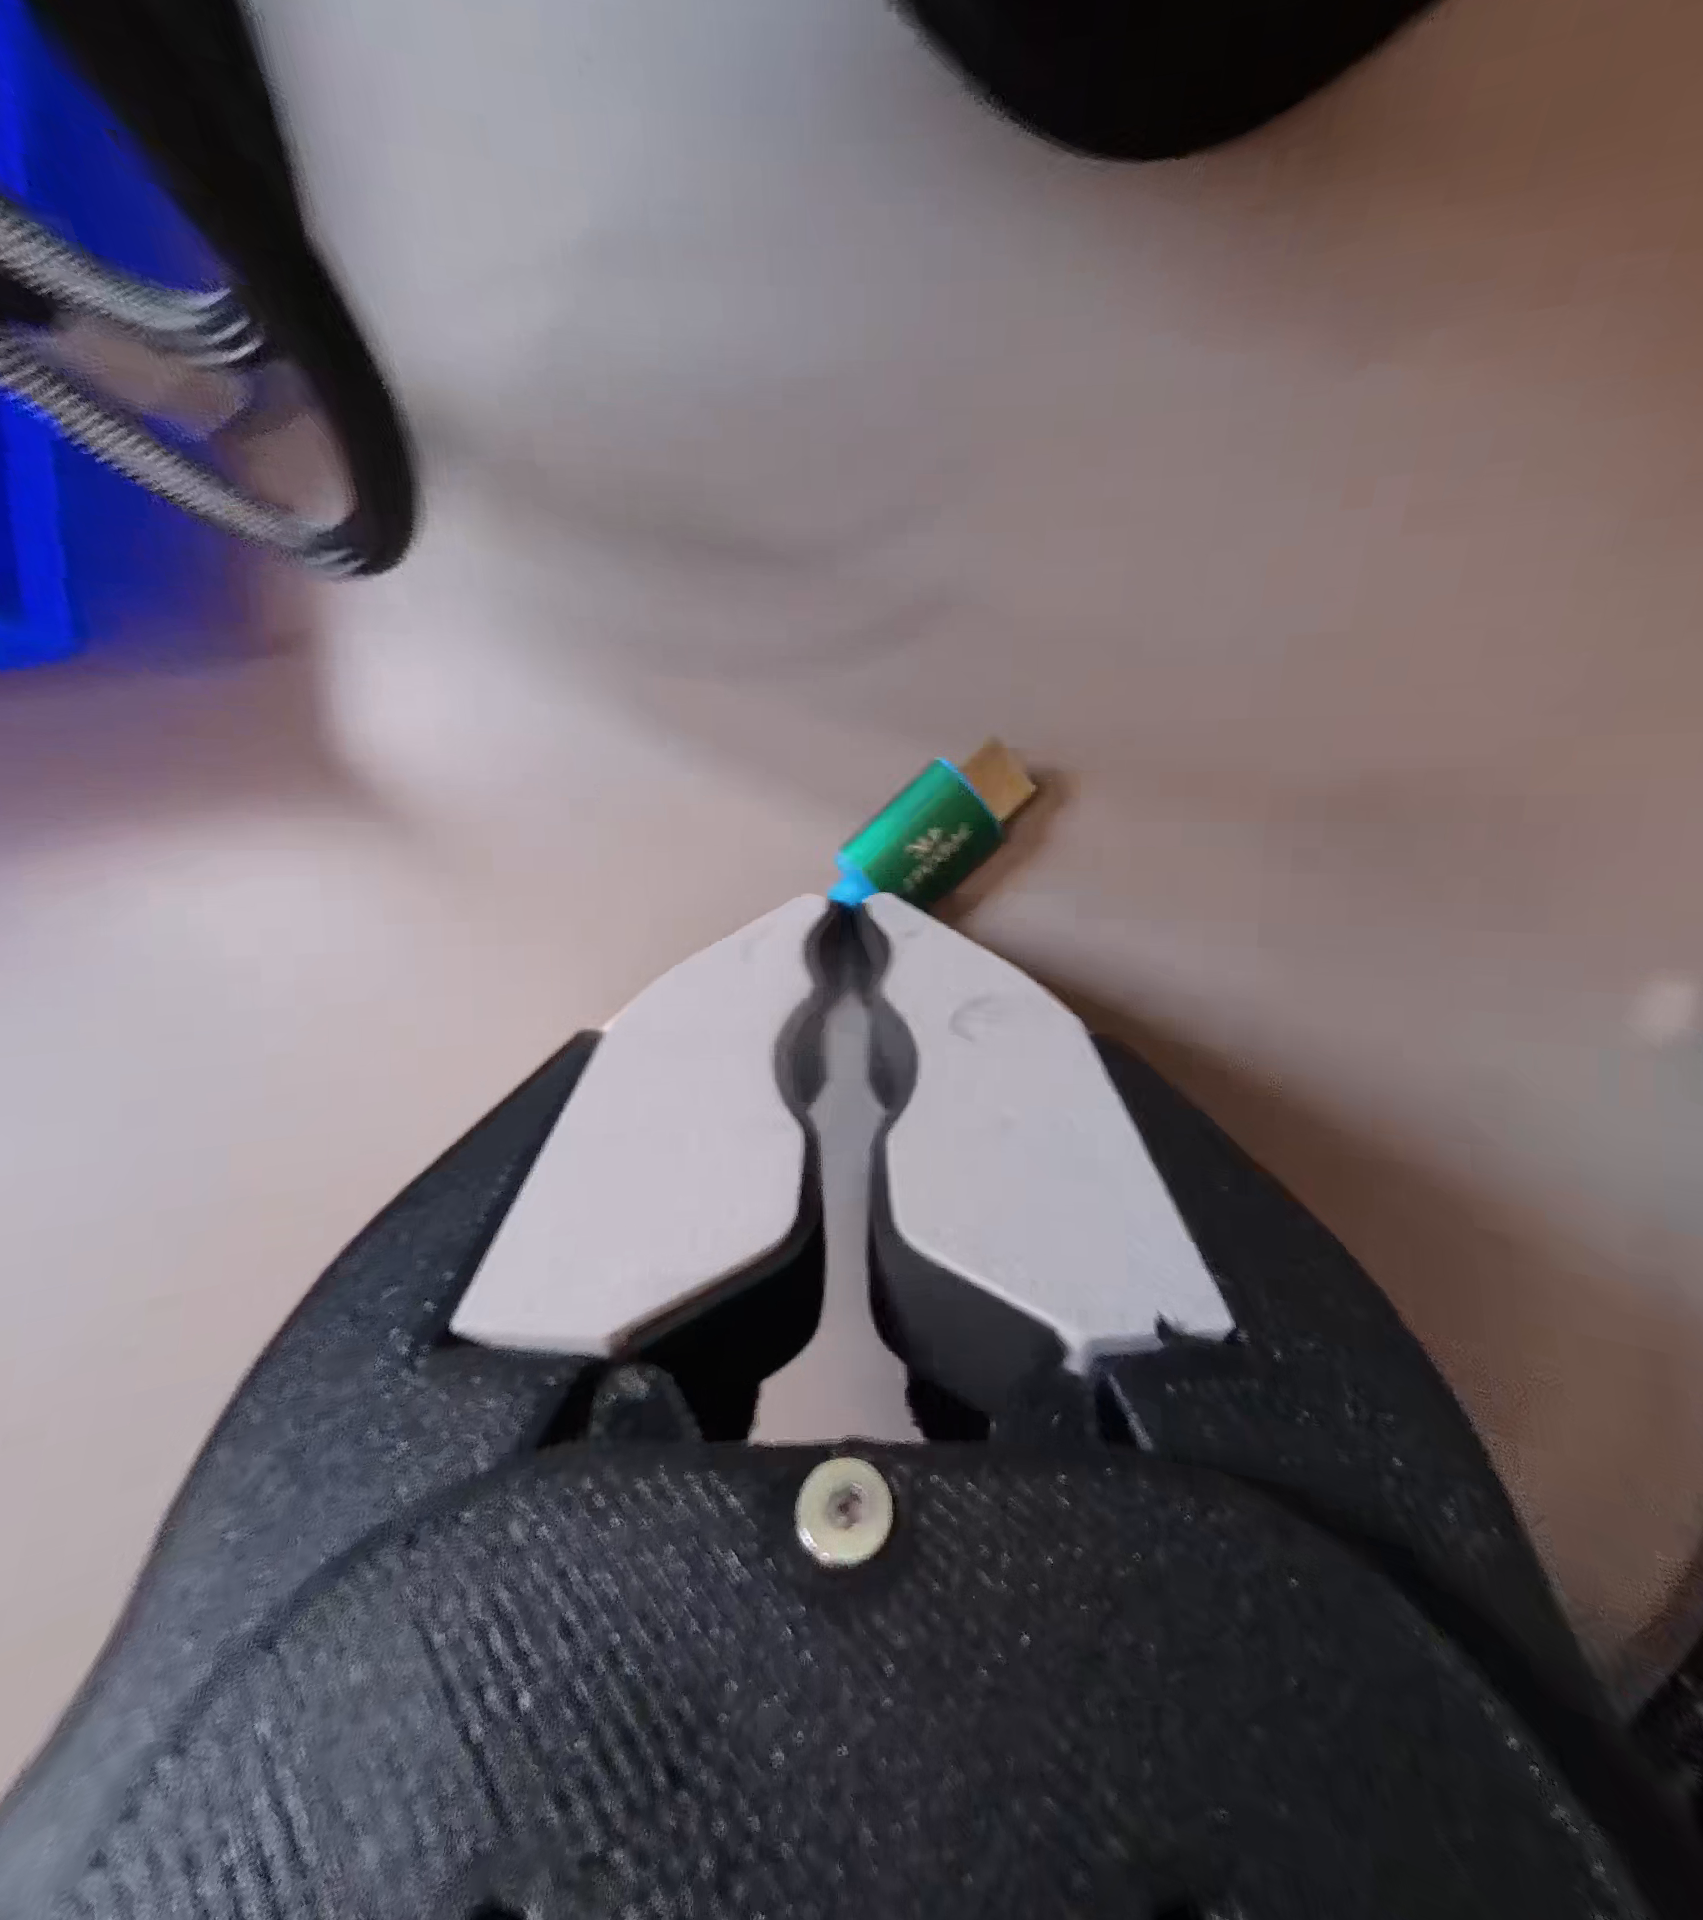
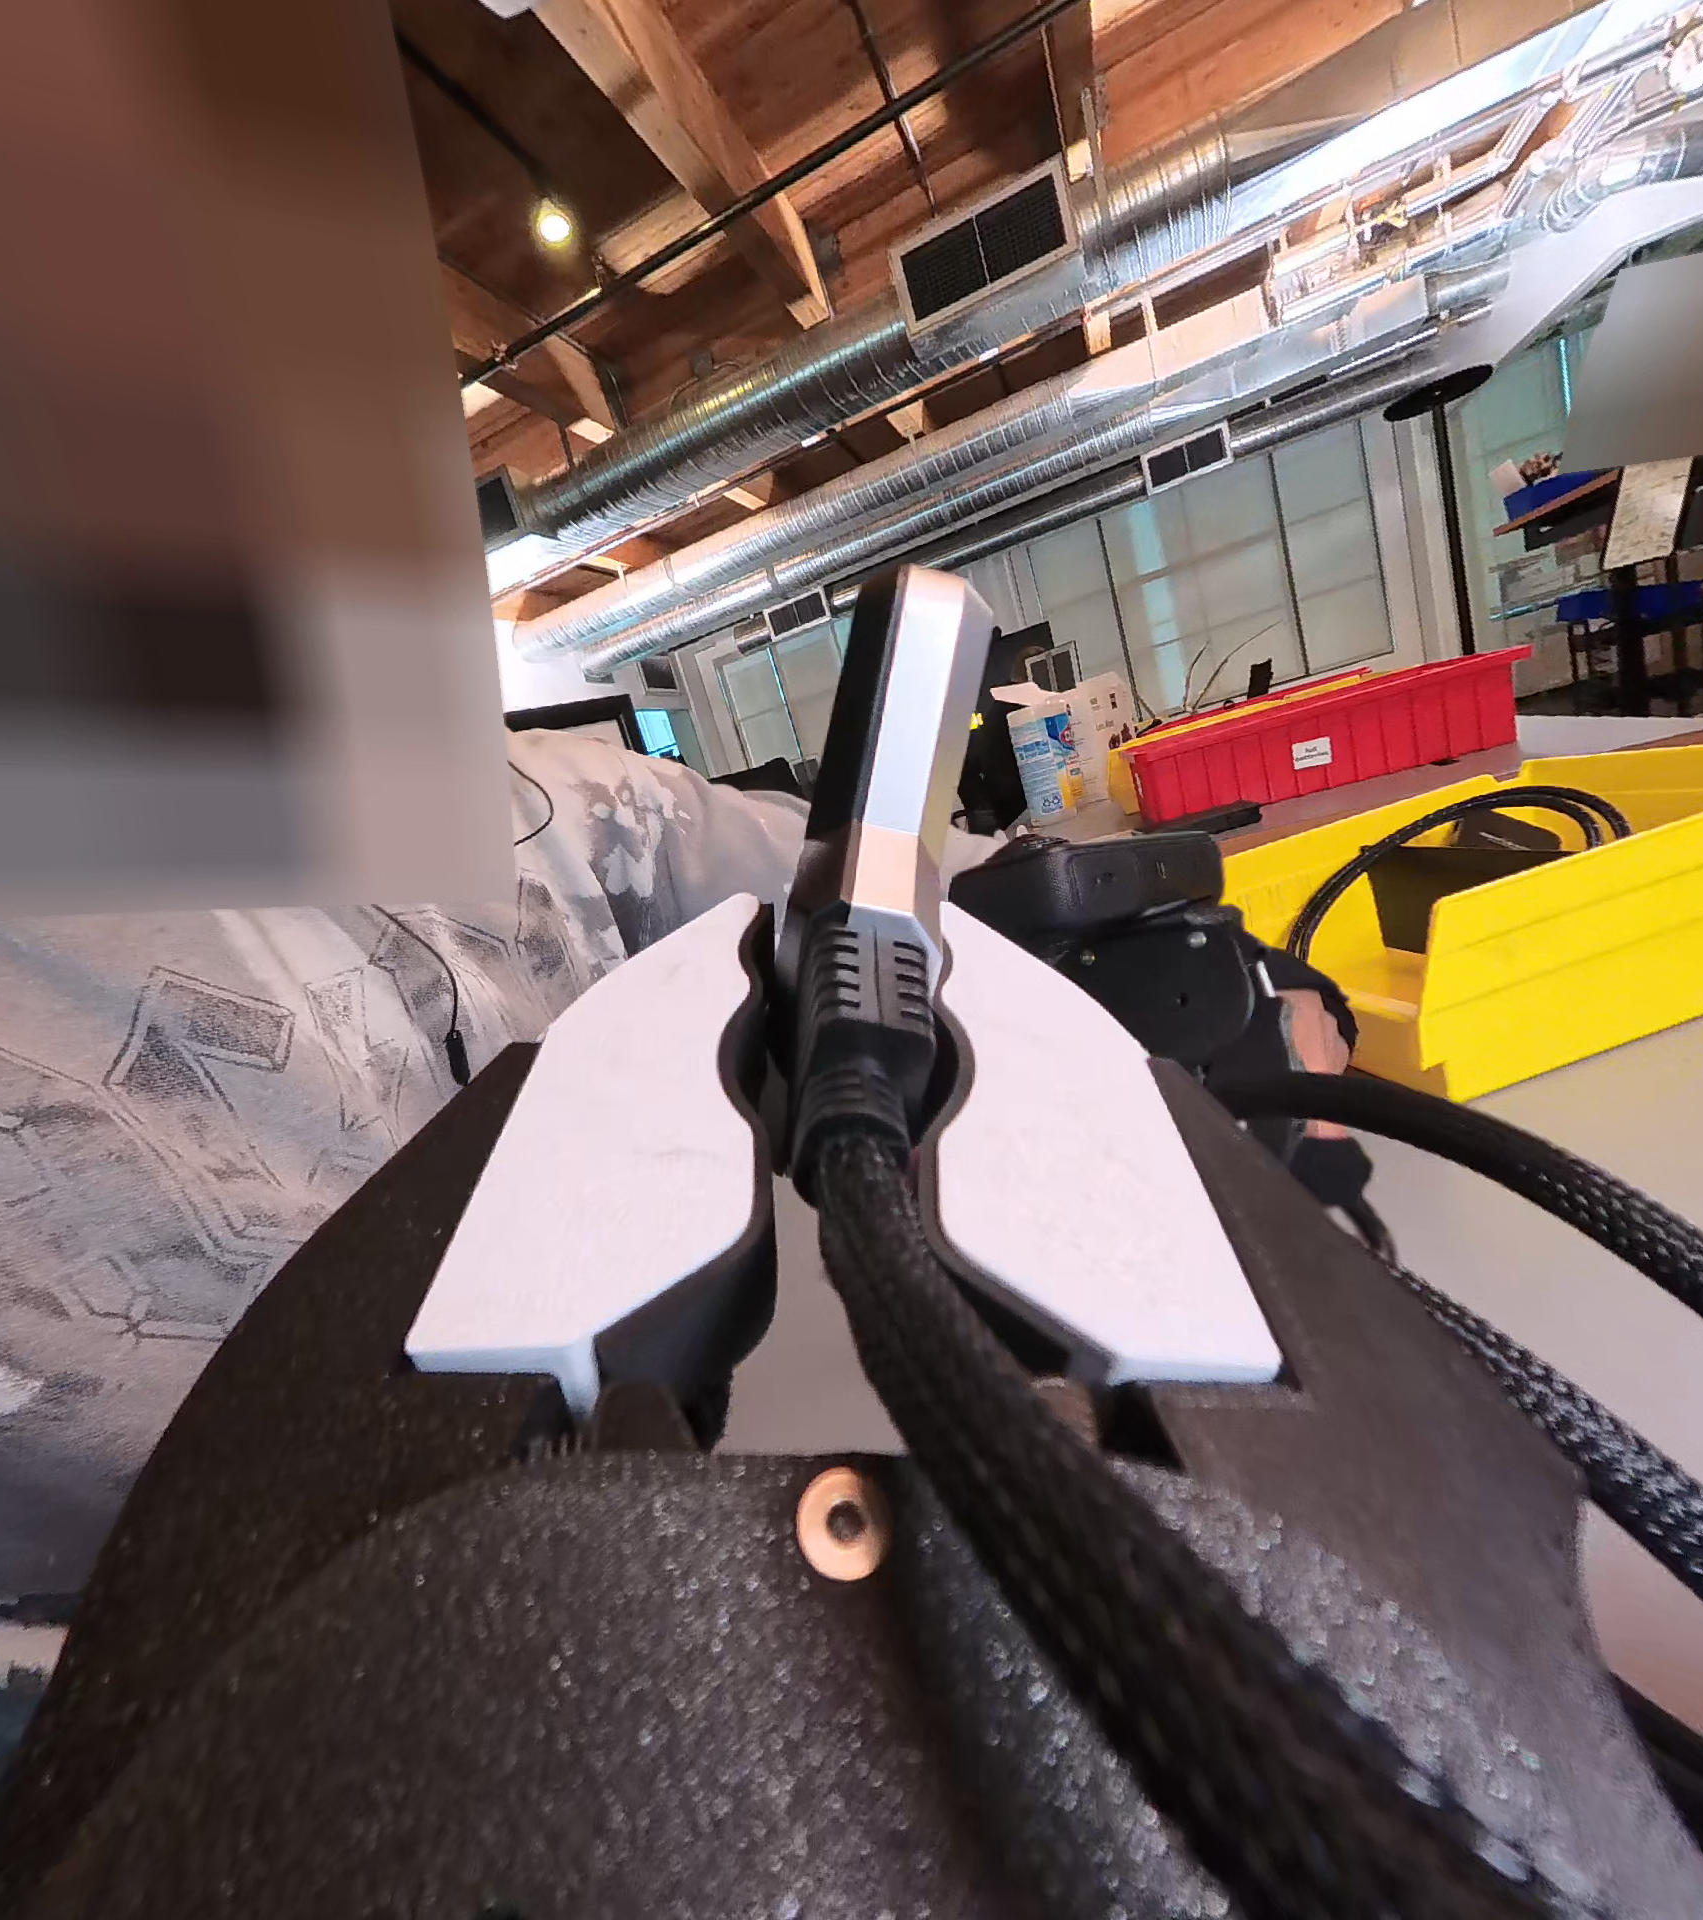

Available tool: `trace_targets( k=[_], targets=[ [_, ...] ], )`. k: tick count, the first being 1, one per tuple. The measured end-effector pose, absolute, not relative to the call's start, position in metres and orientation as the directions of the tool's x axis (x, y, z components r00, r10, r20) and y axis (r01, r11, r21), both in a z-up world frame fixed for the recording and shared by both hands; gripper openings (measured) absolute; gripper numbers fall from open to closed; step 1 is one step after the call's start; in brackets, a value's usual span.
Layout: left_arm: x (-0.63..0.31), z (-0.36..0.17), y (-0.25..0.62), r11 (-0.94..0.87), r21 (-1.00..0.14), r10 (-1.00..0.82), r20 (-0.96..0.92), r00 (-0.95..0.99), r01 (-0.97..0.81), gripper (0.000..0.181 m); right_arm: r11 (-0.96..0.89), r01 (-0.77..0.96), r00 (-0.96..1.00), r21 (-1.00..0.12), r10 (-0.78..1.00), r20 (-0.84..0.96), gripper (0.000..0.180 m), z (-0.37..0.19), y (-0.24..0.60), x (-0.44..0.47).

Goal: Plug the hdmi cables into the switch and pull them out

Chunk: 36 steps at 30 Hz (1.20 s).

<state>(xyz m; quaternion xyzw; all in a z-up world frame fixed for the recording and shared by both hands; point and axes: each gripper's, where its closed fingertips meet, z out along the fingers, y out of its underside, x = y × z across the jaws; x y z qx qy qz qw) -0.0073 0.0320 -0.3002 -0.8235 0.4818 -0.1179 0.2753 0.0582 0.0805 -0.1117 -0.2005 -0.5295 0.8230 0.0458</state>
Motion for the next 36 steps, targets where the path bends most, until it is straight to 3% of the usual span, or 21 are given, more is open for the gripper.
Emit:
trace_targets(
  k=[3,9,12,16,22,28,32,36],
  targets=[
    [-0.035,-0.302,0.044,-0.479,-0.541,-0.757,-0.145,0.637,-0.692,0.001,-0.437,0.136,-0.908,-0.889,0.304,-0.288,0.024,-0.113,0.083,0.056],
    [-0.090,-0.303,0.037,-0.705,-0.549,-0.502,-0.060,0.863,-0.449,0.000,-0.434,0.135,-0.895,-0.891,0.332,-0.297,0.025,-0.115,0.085,0.051],
    [-0.095,-0.291,0.031,-0.681,-0.579,-0.517,-0.053,0.854,-0.448,0.012,-0.425,0.138,-0.891,-0.895,0.340,-0.299,0.024,-0.117,0.083,0.050],
    [-0.100,-0.290,0.032,-0.660,-0.516,-0.601,-0.073,0.796,-0.546,0.030,-0.415,0.151,-0.890,-0.898,0.339,-0.306,0.024,-0.119,0.079,0.047],
    [-0.086,-0.310,0.036,-0.625,-0.379,-0.753,0.060,0.655,-0.683,0.029,-0.412,0.159,-0.890,-0.897,0.334,-0.311,0.025,-0.121,0.076,0.047],
    [-0.075,-0.310,0.042,-0.633,-0.459,-0.744,0.137,0.654,-0.623,0.021,-0.418,0.157,-0.889,-0.895,0.334,-0.312,0.025,-0.120,0.078,0.048],
    [-0.066,-0.286,0.049,-0.707,-0.596,-0.604,0.230,0.763,-0.381,0.020,-0.394,0.148,-0.849,-0.907,0.419,-0.321,0.024,-0.125,0.082,0.036],
    [-0.063,-0.246,0.051,-0.667,-0.725,-0.476,0.238,0.847,-0.171,0.018,-0.336,0.206,-0.715,-0.919,0.590,-0.376,0.024,-0.145,0.089,0.008]
  ],
)
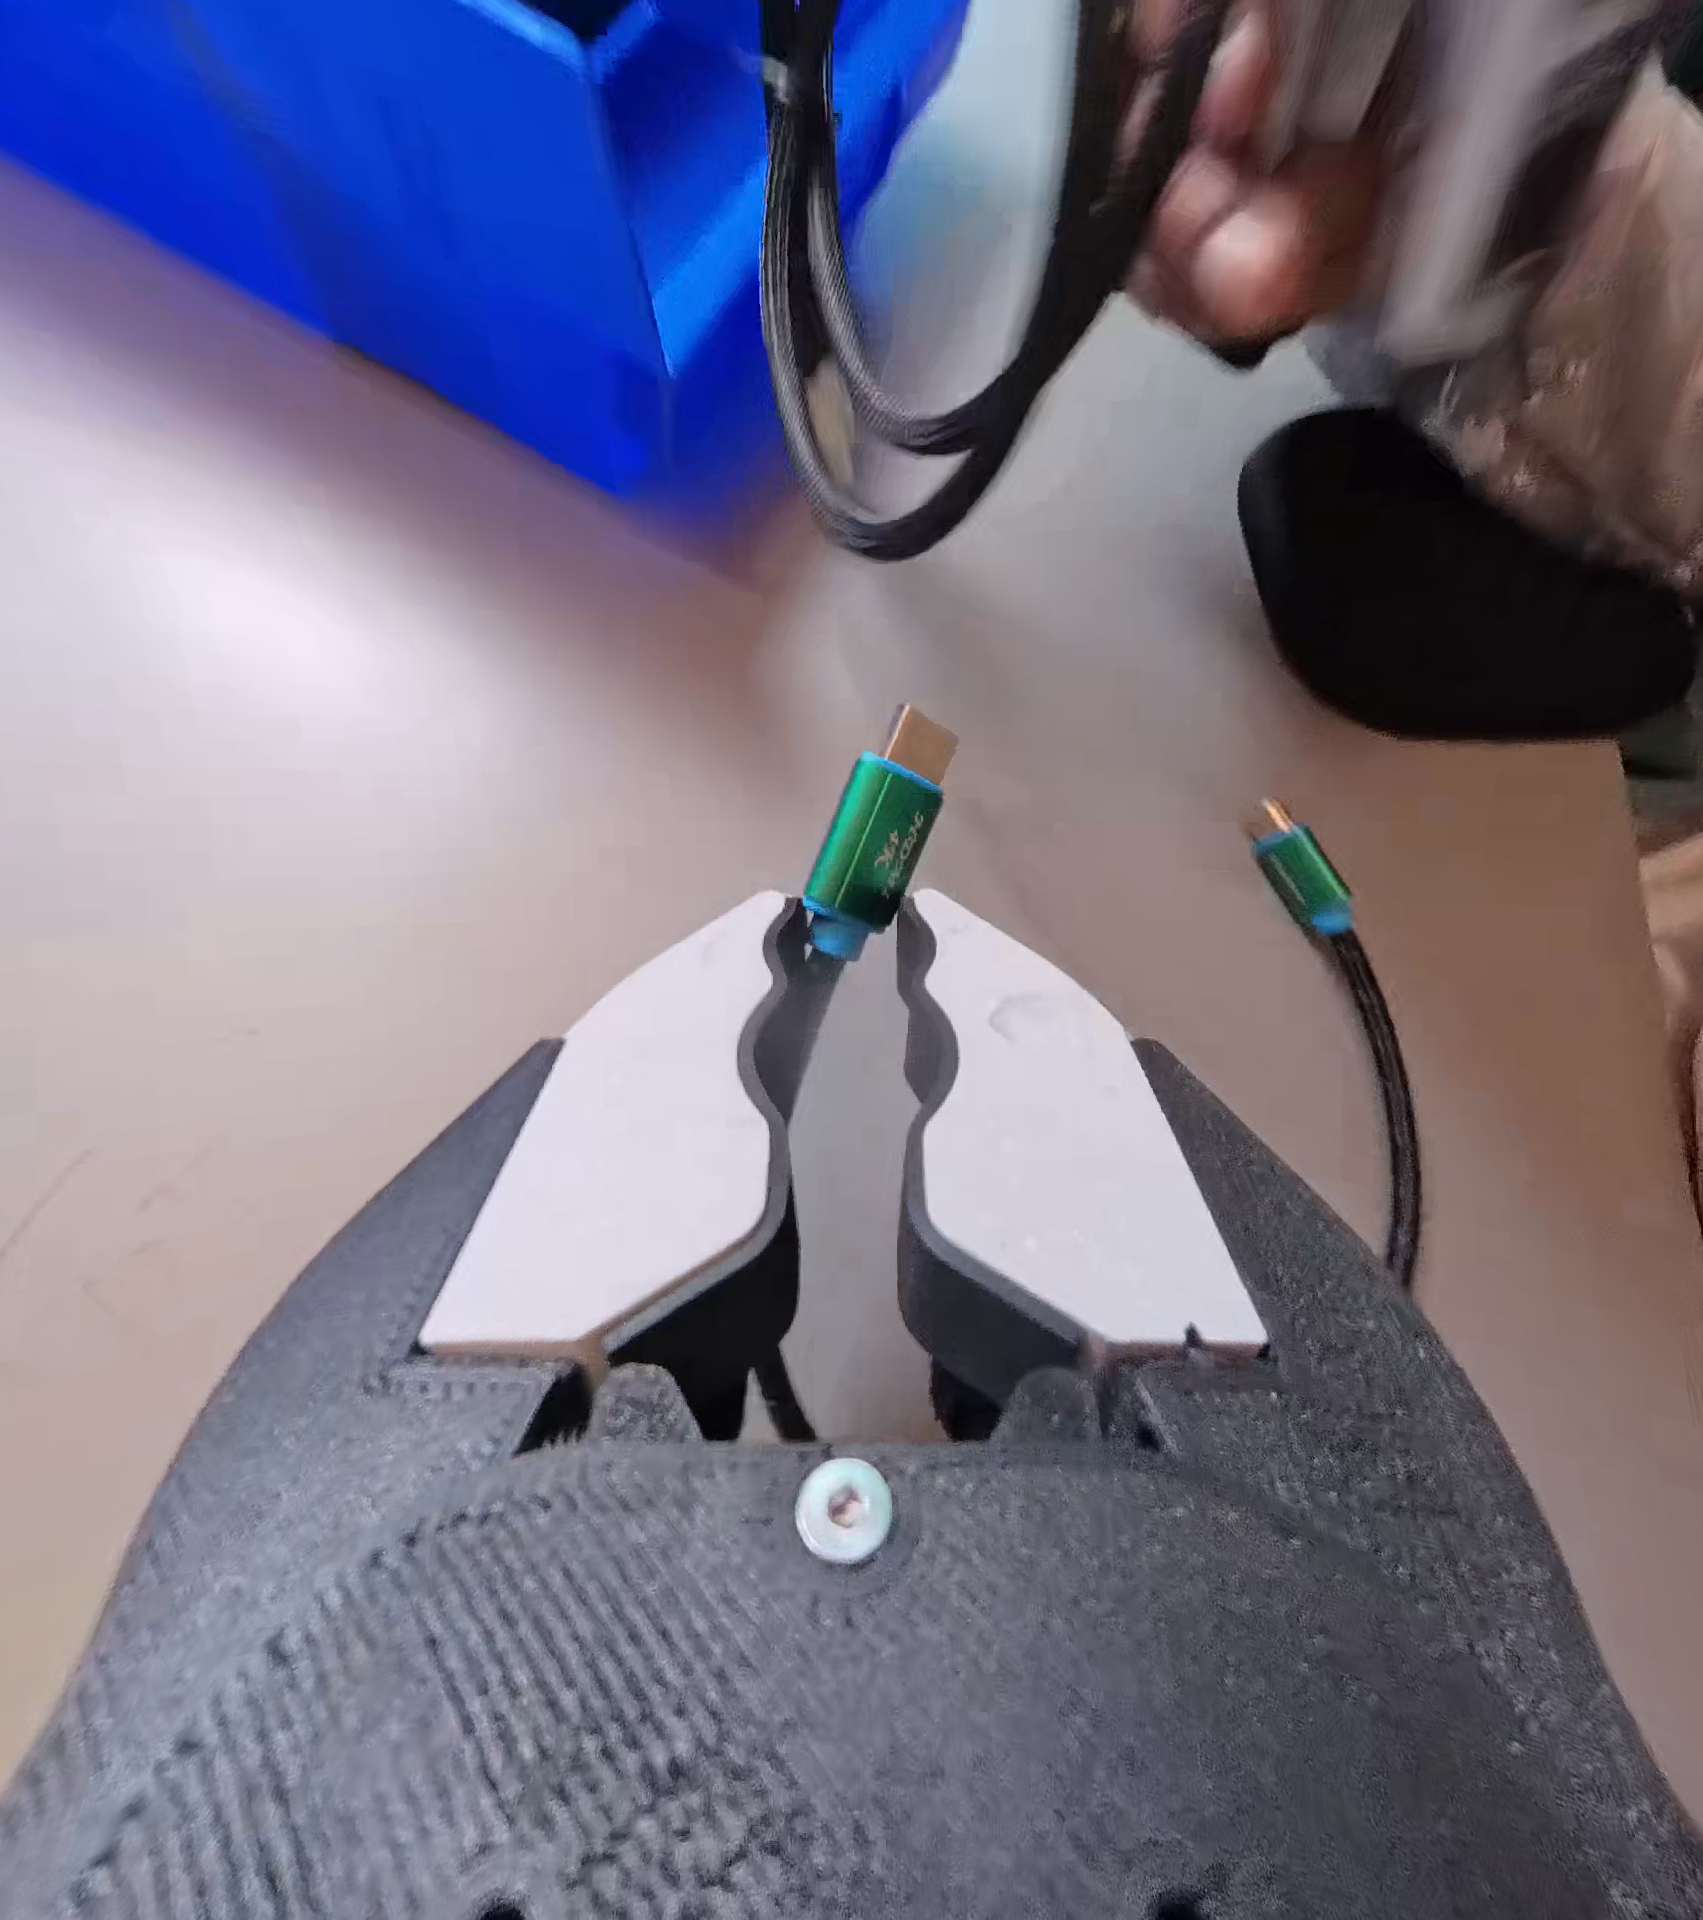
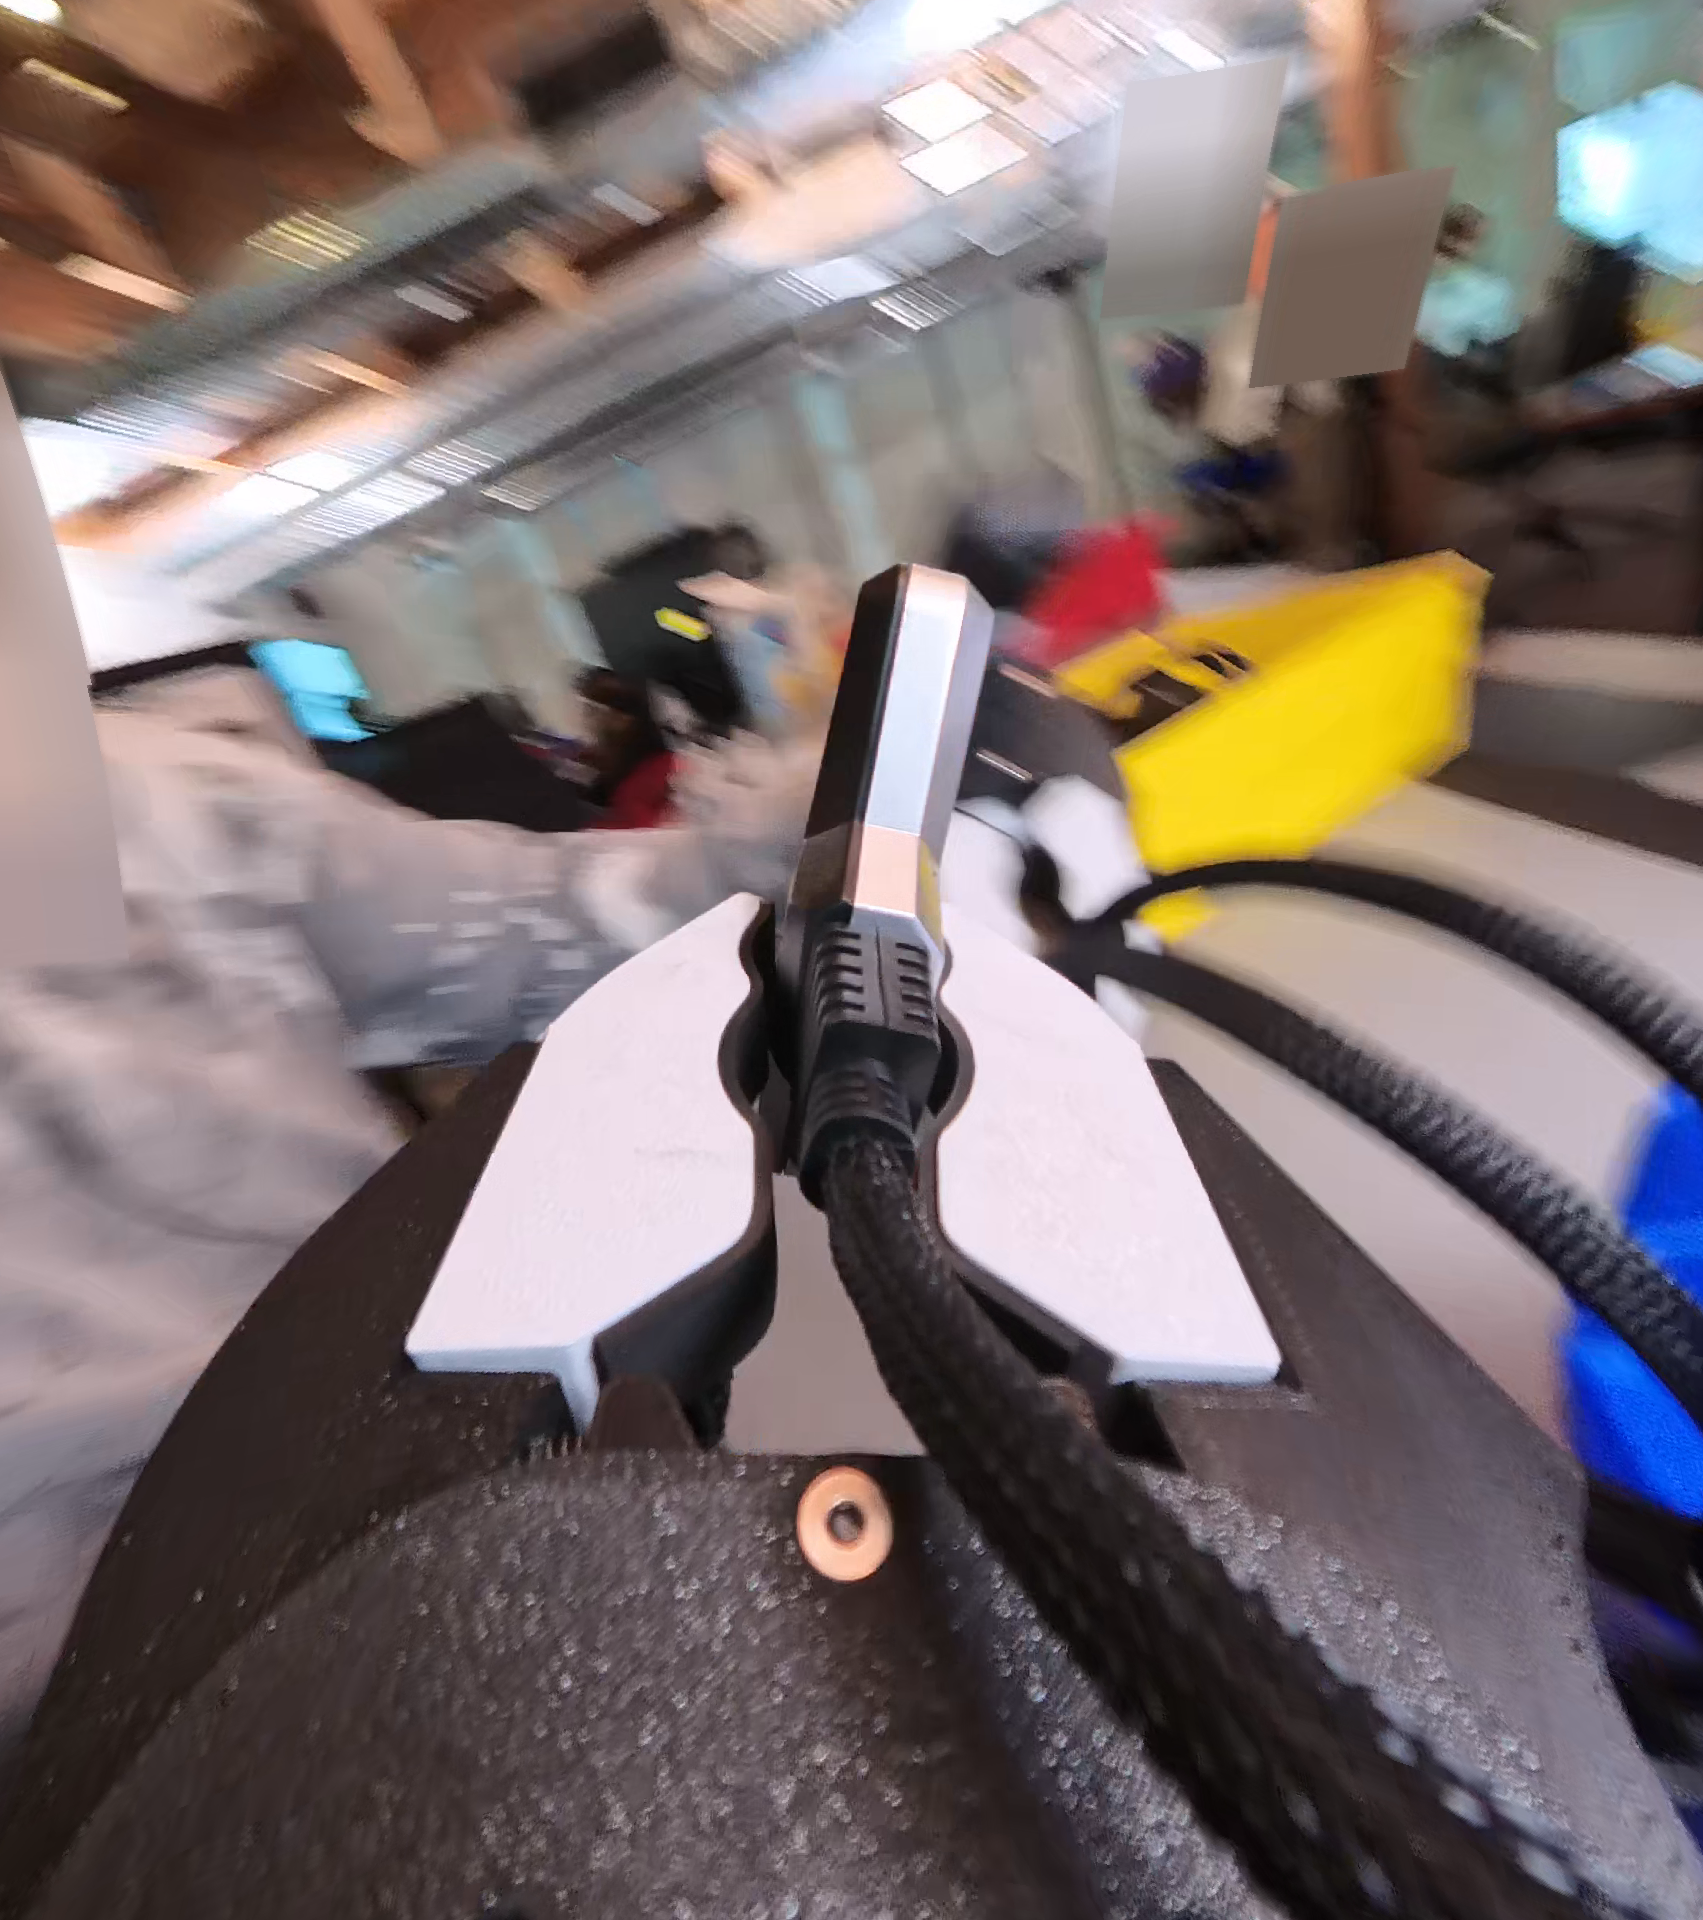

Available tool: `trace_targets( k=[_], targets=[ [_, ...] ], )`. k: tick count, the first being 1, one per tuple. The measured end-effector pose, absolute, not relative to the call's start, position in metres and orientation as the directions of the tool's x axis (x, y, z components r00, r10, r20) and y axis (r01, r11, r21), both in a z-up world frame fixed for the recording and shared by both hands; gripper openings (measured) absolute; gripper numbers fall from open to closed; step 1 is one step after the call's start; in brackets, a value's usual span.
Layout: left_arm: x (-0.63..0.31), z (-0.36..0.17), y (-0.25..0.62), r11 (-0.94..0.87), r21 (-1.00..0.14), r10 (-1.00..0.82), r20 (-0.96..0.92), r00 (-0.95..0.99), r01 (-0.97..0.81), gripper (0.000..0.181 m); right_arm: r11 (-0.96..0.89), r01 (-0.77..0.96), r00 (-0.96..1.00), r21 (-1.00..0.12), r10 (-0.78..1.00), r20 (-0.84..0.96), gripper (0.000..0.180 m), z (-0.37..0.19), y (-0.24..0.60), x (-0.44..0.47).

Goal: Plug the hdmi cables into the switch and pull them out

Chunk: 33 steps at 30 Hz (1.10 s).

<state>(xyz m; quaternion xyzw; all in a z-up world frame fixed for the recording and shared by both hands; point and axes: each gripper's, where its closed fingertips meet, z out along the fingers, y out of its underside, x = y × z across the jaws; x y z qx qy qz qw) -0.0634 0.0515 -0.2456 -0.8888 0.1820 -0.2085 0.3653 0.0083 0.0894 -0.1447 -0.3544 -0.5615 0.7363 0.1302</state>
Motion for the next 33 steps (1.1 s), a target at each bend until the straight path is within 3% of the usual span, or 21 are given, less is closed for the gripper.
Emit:
trace_targets(
  k=[8,15,22,33],
  targets=[
    [-0.033,-0.218,0.032,-0.609,-0.782,-0.426,0.185,0.886,-0.130,0.011,-0.255,0.367,-0.600,-0.895,0.670,-0.437,0.024,-0.176,0.068,-0.015],
    [-0.013,-0.220,0.011,-0.637,-0.767,-0.521,0.353,0.777,-0.079,0.011,-0.231,0.420,-0.685,-0.877,0.554,-0.474,0.024,-0.180,0.045,-0.007],
    [-0.012,-0.223,0.004,-0.667,-0.744,-0.538,0.442,0.718,-0.042,0.011,-0.259,0.446,-0.684,-0.856,0.518,-0.513,0.023,-0.188,0.042,-0.010],
    [-0.017,-0.228,0.007,-0.659,-0.750,-0.529,0.411,0.743,-0.054,0.011,-0.406,0.420,-0.640,-0.811,0.501,-0.583,0.022,-0.181,0.047,-0.024]
  ],
)
